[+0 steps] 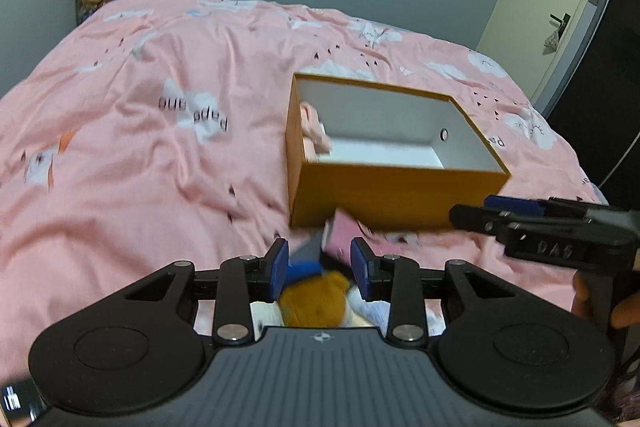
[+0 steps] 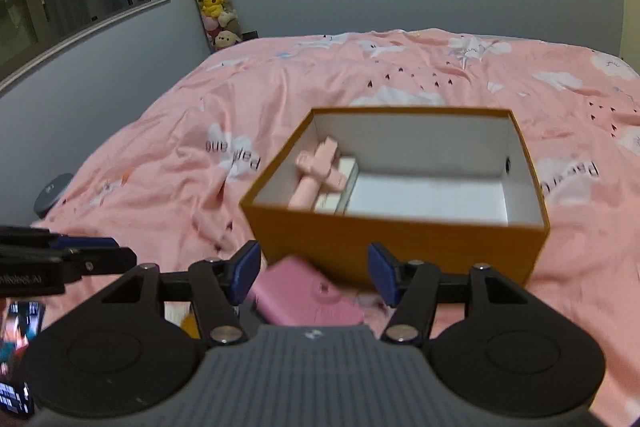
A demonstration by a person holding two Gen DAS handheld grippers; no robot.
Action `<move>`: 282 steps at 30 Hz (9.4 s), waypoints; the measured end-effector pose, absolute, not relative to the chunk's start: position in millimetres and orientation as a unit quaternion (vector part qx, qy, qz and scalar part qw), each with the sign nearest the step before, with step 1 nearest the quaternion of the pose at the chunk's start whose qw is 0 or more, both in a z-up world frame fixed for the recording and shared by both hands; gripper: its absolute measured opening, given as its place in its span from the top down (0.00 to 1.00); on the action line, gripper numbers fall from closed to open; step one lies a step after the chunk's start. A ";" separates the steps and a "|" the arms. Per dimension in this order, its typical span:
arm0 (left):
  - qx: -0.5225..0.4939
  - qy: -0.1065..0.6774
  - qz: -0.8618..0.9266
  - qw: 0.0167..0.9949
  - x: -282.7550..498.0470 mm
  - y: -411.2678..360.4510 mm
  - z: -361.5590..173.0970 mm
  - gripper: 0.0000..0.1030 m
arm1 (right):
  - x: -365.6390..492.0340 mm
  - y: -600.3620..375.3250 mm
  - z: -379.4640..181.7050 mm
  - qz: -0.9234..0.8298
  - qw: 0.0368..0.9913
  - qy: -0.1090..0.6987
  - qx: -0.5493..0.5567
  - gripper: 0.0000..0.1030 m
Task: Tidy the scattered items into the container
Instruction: 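Lay the selfie stick down beside the white box and open the right gripper, then move both grippers back to the pile, right gripper toward the pink card wallet, then grasp the pink card wallet with the right gripper, then lift the pink wallet with the right gripper while the left grasps the black square box, then carry the pink wallet into the orange box with the right gripper, then lower the wallet beside the selfie stick and open the right gripper, then bring the black box to the right gripper, grasp it with the right, open the left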
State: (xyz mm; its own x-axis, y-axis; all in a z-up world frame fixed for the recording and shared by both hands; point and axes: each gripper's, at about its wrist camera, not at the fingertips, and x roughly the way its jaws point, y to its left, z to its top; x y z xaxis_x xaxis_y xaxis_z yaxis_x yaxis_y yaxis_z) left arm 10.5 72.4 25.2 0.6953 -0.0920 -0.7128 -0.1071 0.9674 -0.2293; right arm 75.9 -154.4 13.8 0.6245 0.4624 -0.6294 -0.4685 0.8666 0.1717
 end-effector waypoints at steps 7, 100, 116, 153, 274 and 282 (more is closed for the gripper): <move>-0.096 0.413 0.004 0.906 -25.2 49.1 2.6 0.51 | 36.2 -148.3 -4.3 0.260 0.895 0.360 -0.051 0.40; 0.035 0.477 -0.067 0.876 119.1 36.5 -75.6 0.32 | 183.6 -176.2 -118.1 0.285 0.771 0.549 0.154 0.46; 0.093 0.494 -0.102 0.858 126.3 14.4 -105.1 0.03 | 211.8 -177.0 -173.0 0.301 0.699 0.583 0.286 0.29; 0.117 0.518 -0.124 0.838 109.5 26.9 -116.7 0.03 | 206.1 -210.7 -163.6 0.311 0.654 0.583 0.368 0.60; 0.046 0.358 -0.074 0.930 206.1 69.6 -17.0 0.09 | 353.5 -155.1 -94.5 0.157 0.735 0.641 0.157 0.61; 0.054 0.369 -0.080 0.924 219.0 60.8 -18.1 0.09 | 363.4 -120.3 -100.5 0.230 0.712 0.661 -0.059 0.74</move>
